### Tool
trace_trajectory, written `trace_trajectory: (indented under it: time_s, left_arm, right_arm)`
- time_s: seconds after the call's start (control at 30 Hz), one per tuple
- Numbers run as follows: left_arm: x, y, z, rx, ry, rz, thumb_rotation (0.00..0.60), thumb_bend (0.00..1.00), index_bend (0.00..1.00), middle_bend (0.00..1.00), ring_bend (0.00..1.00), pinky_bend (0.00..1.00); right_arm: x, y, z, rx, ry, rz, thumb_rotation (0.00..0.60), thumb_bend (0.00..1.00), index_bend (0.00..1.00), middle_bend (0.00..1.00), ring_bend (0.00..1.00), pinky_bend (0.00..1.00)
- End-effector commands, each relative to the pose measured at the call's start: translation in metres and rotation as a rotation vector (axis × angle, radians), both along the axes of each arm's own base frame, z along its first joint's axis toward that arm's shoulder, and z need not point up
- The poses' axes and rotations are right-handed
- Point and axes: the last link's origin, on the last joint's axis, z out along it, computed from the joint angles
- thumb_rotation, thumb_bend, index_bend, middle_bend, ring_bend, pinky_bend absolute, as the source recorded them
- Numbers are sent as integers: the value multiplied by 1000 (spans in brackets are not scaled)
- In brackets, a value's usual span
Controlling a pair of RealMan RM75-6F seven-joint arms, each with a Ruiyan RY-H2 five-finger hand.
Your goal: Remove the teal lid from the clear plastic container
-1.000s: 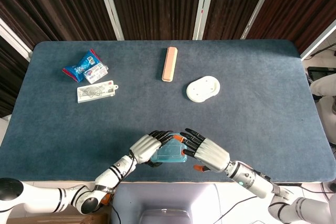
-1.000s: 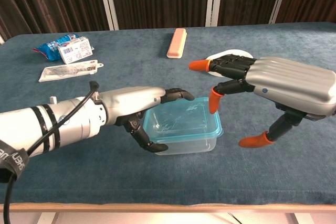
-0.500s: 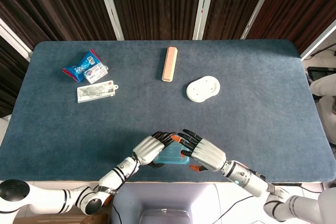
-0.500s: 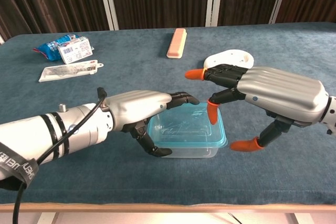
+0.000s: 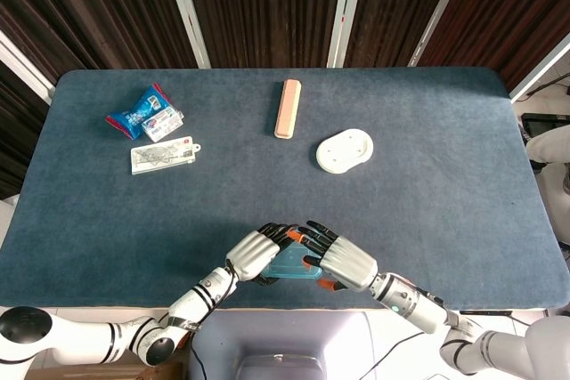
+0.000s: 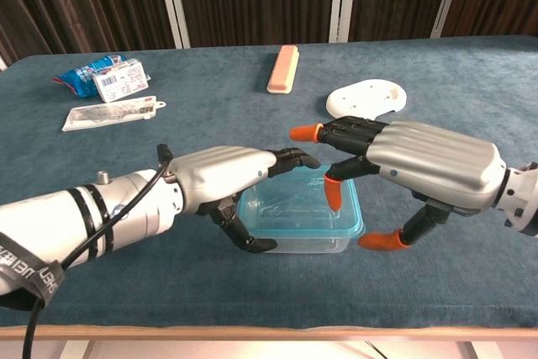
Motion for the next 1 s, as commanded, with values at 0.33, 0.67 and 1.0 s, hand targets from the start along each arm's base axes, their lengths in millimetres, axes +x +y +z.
trace_trajectory:
  time_s: [0.33, 0.67, 1.0]
  left_arm:
    - [-1, 0, 1, -2, 2, 4, 600, 278, 0, 0, 305, 284]
    - [-2, -1, 1, -5, 5, 0, 600, 275, 0, 0, 314, 284]
    - [-1, -3, -3, -9, 13, -10, 600, 275, 0, 0, 322, 284]
  right_arm:
    - [4, 3, -13, -16, -17, 3, 600, 397, 604, 23, 0, 0]
    - [6, 3, -15, -7, -29, -13, 600, 396, 609, 26, 0, 0]
    - [8, 1, -14, -5, -44, -27, 600, 397, 610, 26, 0, 0]
